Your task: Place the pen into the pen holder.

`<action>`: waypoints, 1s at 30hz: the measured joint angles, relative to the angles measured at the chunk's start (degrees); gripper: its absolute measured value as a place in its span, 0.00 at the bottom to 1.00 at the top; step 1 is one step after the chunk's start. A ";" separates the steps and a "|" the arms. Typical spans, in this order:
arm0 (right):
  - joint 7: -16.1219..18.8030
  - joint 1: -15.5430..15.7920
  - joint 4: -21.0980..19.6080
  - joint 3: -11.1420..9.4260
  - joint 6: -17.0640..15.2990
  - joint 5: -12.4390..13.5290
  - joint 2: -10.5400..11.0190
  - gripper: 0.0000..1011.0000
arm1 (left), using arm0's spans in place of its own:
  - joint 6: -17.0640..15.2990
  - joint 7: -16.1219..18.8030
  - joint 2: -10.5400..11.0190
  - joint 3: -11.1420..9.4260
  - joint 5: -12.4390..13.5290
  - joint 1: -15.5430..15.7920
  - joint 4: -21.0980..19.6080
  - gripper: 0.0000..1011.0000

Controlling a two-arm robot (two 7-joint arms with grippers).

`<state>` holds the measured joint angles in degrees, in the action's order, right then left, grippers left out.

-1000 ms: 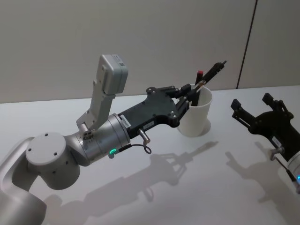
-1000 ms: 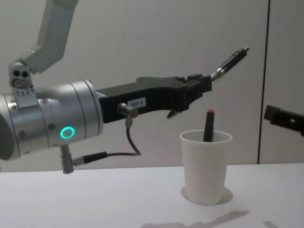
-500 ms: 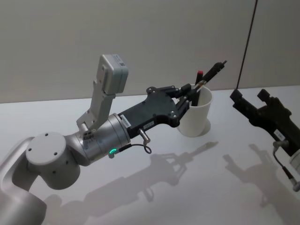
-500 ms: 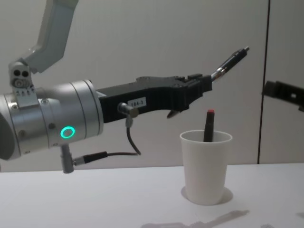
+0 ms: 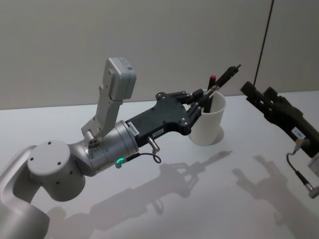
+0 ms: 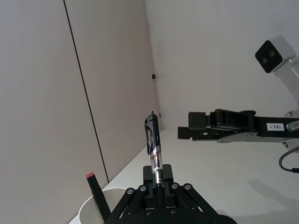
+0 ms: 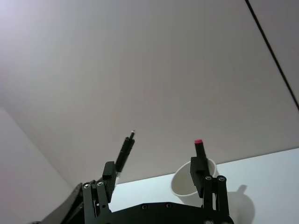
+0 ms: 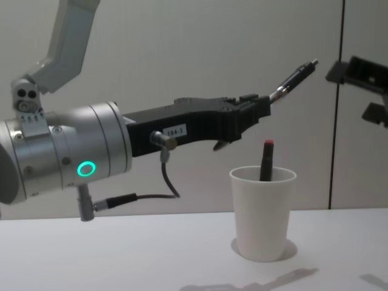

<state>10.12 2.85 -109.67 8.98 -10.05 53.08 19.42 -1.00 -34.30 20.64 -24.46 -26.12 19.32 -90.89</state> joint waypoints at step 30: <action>-3.50 -4.69 0.90 1.99 -5.88 8.94 -3.17 0.99 | 0.00 0.01 0.00 0.00 -0.01 0.00 0.00 0.12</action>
<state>6.63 -1.83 -108.78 10.97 -15.93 62.02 16.24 -1.00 -34.30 20.64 -24.46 -26.13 19.32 -90.89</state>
